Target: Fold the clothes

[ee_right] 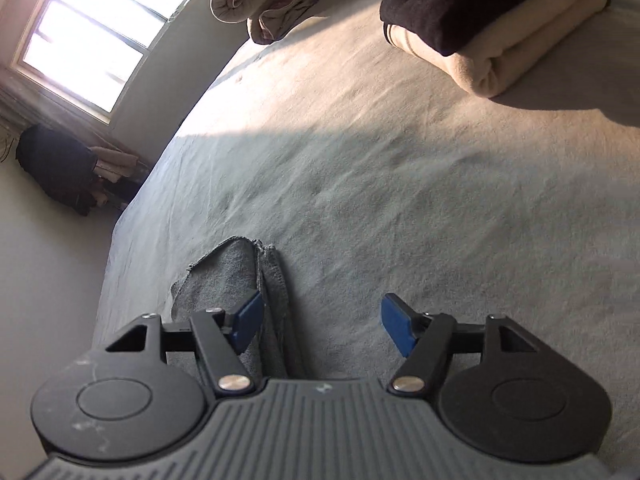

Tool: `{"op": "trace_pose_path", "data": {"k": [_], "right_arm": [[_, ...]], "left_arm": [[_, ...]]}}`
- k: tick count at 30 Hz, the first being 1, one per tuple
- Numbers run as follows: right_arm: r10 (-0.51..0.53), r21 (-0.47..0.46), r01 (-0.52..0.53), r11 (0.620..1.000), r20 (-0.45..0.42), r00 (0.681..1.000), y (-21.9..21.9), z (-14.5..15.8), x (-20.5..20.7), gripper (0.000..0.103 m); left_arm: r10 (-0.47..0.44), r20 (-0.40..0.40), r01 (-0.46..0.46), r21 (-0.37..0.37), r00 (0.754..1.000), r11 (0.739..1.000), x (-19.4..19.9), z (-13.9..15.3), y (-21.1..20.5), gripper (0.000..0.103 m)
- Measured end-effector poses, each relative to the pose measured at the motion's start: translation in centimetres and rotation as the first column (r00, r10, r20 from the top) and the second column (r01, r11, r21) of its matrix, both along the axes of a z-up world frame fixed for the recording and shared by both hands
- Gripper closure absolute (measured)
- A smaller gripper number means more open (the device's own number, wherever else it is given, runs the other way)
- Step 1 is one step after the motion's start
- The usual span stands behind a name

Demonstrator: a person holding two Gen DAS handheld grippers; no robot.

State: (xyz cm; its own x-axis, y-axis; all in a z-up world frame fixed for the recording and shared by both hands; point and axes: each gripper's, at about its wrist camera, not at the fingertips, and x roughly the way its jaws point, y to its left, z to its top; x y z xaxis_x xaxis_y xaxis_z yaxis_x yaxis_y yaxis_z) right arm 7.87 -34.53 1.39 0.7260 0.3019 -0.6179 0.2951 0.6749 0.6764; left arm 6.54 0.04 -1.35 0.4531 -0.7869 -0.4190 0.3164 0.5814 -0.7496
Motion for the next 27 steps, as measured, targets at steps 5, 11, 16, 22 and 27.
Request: {"op": "trace_pose_path", "data": {"k": [5,11,16,22,27], "right_arm": [[-0.005,-0.009,0.005,1.000,-0.003,1.000,0.9,1.1,-2.8,0.028],[0.010,-0.017,-0.010,1.000,0.024,1.000,3.6,1.2,-4.5,0.016],[-0.061,0.054,0.060,0.997,0.013,0.998,5.2,0.1,-4.9,0.005],[-0.178,0.235,0.177,0.956,-0.018,0.984,7.0,-1.5,-5.5,0.005],[-0.173,0.219,0.172,0.960,-0.017,0.985,9.9,-1.6,-4.7,0.007]], "left_arm": [[0.060,0.003,-0.060,0.132,0.998,0.989,-1.5,0.8,1.4,0.022],[0.144,-0.067,-0.118,0.302,0.987,0.946,-3.1,-0.7,2.6,0.017],[0.173,-0.075,-0.137,0.346,0.982,0.928,-3.6,-1.1,2.3,0.015],[0.185,-0.127,-0.133,0.336,0.975,0.932,-3.6,-1.0,2.3,0.015],[0.199,-0.168,-0.141,0.305,0.965,0.942,-3.4,-1.0,3.4,0.015]]}}
